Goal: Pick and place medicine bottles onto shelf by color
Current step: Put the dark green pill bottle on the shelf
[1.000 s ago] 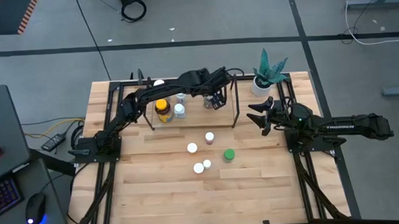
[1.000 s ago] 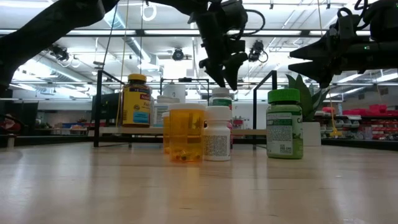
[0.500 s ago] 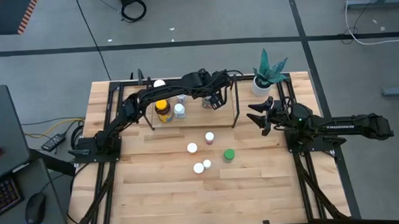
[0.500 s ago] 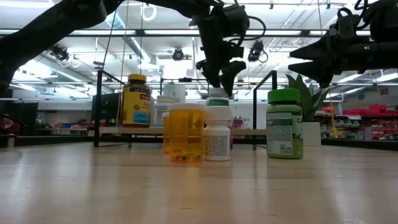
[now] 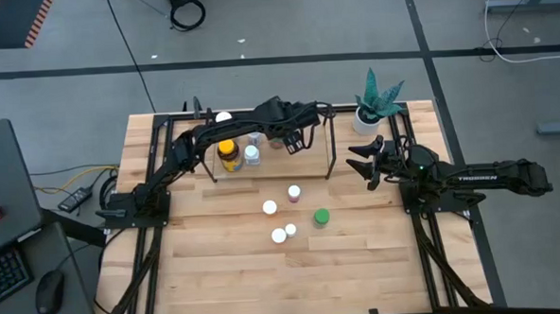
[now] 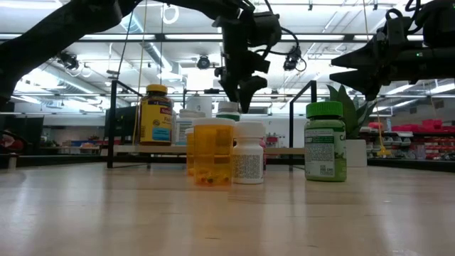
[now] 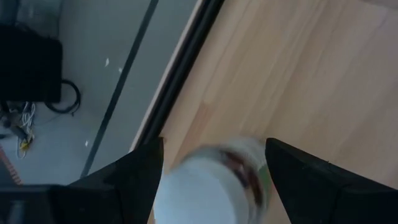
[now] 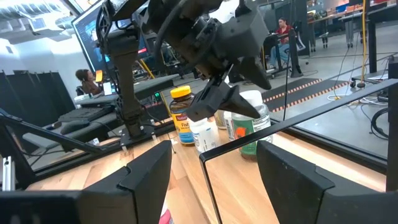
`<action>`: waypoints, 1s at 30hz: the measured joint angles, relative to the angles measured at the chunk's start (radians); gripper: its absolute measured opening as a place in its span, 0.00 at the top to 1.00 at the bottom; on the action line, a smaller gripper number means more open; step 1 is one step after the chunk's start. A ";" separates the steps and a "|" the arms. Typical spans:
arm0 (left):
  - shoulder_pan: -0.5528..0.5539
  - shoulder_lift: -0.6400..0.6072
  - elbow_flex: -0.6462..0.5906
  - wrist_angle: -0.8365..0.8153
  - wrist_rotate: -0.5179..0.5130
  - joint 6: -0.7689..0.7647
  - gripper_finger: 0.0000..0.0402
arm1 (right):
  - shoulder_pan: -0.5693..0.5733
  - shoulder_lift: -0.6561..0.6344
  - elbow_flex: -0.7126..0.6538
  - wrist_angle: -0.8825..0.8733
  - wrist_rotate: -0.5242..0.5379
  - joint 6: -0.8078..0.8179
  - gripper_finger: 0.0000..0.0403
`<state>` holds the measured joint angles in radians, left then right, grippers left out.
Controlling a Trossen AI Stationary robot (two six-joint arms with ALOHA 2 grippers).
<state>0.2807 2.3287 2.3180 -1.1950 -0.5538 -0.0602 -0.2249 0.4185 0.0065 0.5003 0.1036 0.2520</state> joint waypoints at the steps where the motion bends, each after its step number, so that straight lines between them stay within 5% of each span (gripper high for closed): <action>1: -0.004 -0.001 0.000 0.019 -0.001 0.019 0.28 | 0.000 0.000 0.000 0.000 0.000 0.000 0.40; 8: -0.015 0.005 0.000 0.137 -0.055 0.069 0.28 | 0.000 0.000 0.000 0.000 0.000 0.000 0.40; 30: 0.032 0.043 -0.001 -0.021 -0.125 0.028 0.41 | 0.000 0.000 0.000 0.000 0.000 0.000 0.40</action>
<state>0.3130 2.3714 2.3169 -1.2158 -0.6789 -0.0319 -0.2248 0.4184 0.0064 0.5002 0.1040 0.2520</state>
